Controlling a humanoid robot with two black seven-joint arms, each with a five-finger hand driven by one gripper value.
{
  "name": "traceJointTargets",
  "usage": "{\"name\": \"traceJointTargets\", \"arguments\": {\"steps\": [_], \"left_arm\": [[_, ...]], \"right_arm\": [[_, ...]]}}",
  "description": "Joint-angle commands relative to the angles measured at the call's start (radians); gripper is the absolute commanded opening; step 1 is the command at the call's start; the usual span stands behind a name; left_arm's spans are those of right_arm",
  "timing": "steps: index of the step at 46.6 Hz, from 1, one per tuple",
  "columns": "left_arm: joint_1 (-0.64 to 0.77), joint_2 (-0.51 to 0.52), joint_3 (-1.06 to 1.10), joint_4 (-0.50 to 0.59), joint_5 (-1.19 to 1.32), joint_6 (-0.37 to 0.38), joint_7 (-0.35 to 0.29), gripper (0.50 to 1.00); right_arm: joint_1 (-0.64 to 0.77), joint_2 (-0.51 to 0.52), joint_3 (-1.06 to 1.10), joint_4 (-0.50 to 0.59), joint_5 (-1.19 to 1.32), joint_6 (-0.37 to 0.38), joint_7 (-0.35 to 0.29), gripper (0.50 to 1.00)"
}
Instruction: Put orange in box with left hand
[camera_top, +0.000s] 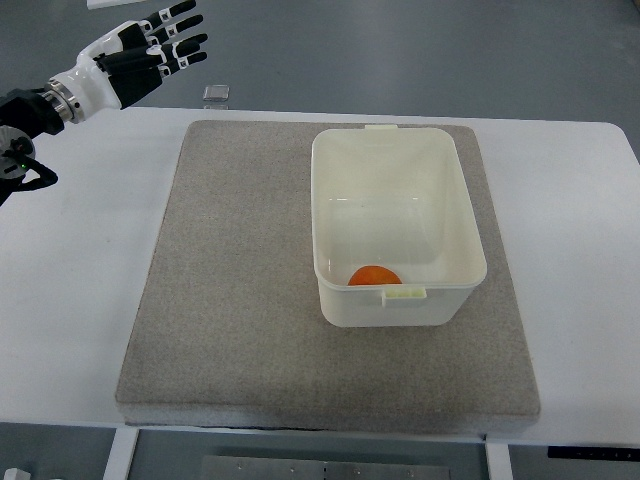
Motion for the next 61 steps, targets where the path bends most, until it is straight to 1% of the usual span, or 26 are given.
{"name": "traceJointTargets", "arguments": {"steps": [1,3,5,8,21,25,38,41,48,61], "left_arm": [[0.052,-0.001,-0.091,-0.007,0.003,-0.007,0.068,0.994],[0.069,-0.003,-0.134,-0.008,0.004,-0.009,0.108,0.994],[0.081,-0.006,-0.172,-0.007,0.006,-0.009,0.134,0.994],[0.089,-0.006,-0.195,-0.007,0.006,-0.011,0.15,0.994],[0.087,-0.009,-0.204,0.006,-0.034,-0.032,0.156,0.994],[0.089,-0.01,-0.2,0.024,-0.045,-0.046,0.158,0.994],[0.092,-0.014,-0.201,0.056,-0.077,-0.046,0.159,0.994],[0.096,-0.014,-0.2,0.067,-0.092,-0.046,0.168,0.994],[0.098,-0.015,-0.2,0.067,-0.128,-0.046,0.197,0.994],[0.096,-0.03,-0.203,0.064,-0.137,-0.046,0.198,0.994]], "right_arm": [[0.0,0.0,0.0,0.0,0.0,0.0,0.0,0.932],[0.0,0.0,0.0,0.0,0.0,0.0,0.0,0.932],[0.0,0.0,0.0,0.0,0.0,0.0,0.0,0.932],[0.0,0.0,0.0,0.0,0.0,0.0,0.0,0.932],[0.0,0.0,0.0,0.0,0.0,0.0,0.0,0.932],[0.0,0.0,0.0,0.0,0.0,0.0,0.0,0.932],[0.0,0.0,0.0,0.0,0.0,0.0,0.0,0.932],[0.0,0.0,0.0,0.0,0.0,0.0,0.0,0.932],[0.0,0.0,0.0,0.0,0.0,0.0,0.0,0.932],[0.0,0.0,0.0,0.0,0.0,0.0,0.0,0.932]]}}
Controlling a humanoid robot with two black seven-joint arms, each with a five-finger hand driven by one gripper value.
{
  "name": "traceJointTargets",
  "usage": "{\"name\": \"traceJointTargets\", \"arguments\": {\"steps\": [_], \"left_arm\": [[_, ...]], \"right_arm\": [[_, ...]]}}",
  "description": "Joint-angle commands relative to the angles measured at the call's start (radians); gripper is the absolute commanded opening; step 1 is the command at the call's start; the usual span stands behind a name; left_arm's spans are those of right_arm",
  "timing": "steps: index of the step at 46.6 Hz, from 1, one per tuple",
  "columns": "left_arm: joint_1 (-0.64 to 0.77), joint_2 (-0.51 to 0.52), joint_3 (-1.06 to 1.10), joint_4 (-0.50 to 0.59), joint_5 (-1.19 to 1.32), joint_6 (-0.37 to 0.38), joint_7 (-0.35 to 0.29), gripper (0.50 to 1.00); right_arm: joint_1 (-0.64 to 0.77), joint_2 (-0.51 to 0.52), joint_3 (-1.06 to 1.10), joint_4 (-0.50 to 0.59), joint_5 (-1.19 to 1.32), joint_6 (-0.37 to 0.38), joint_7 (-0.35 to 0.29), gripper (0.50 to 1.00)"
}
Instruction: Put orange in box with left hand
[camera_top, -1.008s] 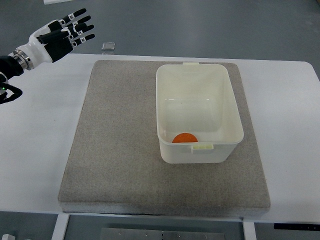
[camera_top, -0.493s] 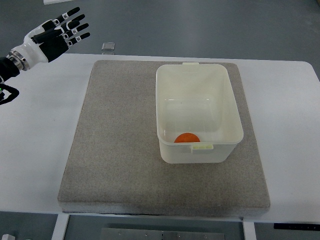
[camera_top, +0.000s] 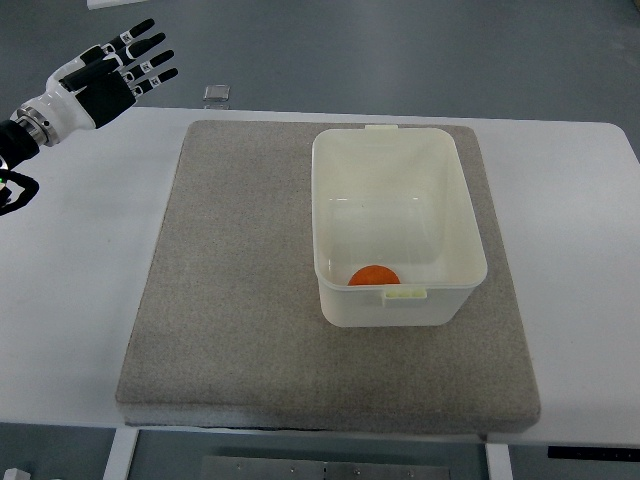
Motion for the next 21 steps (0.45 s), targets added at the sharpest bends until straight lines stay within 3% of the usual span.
{"name": "traceJointTargets", "arguments": {"steps": [1,21], "left_arm": [[0.0,-0.004,0.0,-0.002,0.0,0.0,0.0,0.994],[0.002,-0.006,0.0,-0.005,0.002,0.0,0.0,0.994]], "right_arm": [[0.0,0.0,0.0,0.0,0.0,0.0,0.0,0.932],[-0.002,0.0,-0.002,0.018,0.002,0.005,0.003,0.932]]}}
